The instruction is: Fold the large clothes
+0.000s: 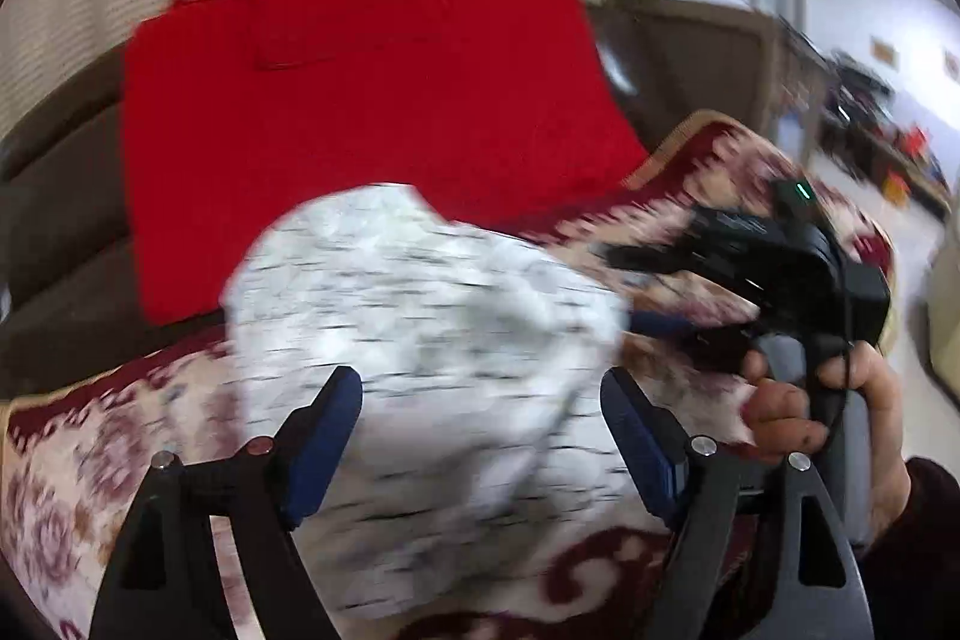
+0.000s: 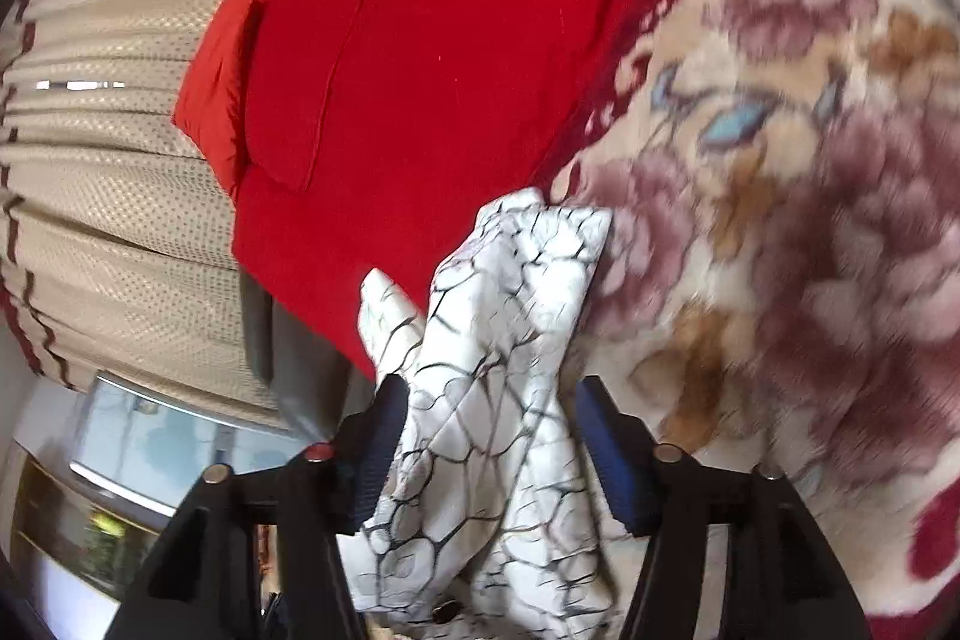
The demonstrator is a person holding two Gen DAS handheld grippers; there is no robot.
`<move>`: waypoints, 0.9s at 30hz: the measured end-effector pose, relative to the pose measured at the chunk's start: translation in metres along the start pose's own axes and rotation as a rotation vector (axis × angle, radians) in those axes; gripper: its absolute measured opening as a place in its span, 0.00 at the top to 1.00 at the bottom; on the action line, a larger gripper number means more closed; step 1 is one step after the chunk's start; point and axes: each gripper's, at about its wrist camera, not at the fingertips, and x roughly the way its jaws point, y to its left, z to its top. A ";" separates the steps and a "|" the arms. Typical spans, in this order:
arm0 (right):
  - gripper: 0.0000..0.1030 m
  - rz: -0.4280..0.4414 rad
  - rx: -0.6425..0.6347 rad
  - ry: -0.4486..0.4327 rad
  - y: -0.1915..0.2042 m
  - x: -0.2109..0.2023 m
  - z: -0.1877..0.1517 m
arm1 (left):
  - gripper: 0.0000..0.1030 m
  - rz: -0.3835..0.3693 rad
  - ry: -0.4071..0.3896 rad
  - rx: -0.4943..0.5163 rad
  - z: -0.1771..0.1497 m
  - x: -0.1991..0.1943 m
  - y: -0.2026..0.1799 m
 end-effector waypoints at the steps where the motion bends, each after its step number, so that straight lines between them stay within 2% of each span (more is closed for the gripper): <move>1: 0.39 0.004 0.006 0.005 0.000 0.003 0.001 | 0.20 0.017 -0.007 -0.039 -0.001 -0.002 0.017; 4: 0.37 -0.021 -0.003 0.006 0.003 0.015 0.007 | 0.20 0.092 -0.005 -0.175 -0.007 0.000 0.064; 7: 0.35 -0.070 -0.013 0.004 0.004 0.029 0.017 | 0.20 0.112 -0.001 -0.312 -0.016 0.015 0.106; 9: 0.34 -0.074 0.011 0.016 0.001 0.037 0.023 | 0.20 0.114 0.011 -0.382 -0.026 0.029 0.123; 12: 0.33 -0.069 -0.002 0.030 0.007 0.050 0.027 | 0.20 0.107 0.050 -0.405 -0.040 0.059 0.129; 16: 0.33 -0.110 -0.135 0.012 0.031 0.068 0.027 | 0.20 0.072 0.058 -0.396 -0.058 0.074 0.124; 18: 0.33 -0.115 -0.192 0.039 0.040 0.085 0.026 | 0.20 0.044 0.050 -0.393 -0.058 0.076 0.129; 19: 0.36 -0.125 -0.217 0.076 0.042 0.098 0.025 | 0.20 0.030 0.048 -0.390 -0.059 0.077 0.131; 22: 0.83 -0.155 -0.273 0.144 0.052 0.121 0.016 | 0.20 0.001 0.052 -0.407 -0.063 0.077 0.139; 24: 0.91 -0.087 -0.305 0.173 0.068 0.125 0.005 | 0.20 0.002 0.044 -0.405 -0.063 0.068 0.139; 27: 0.92 0.068 -0.421 0.146 0.108 0.112 -0.012 | 0.20 -0.006 0.028 -0.443 -0.063 0.061 0.148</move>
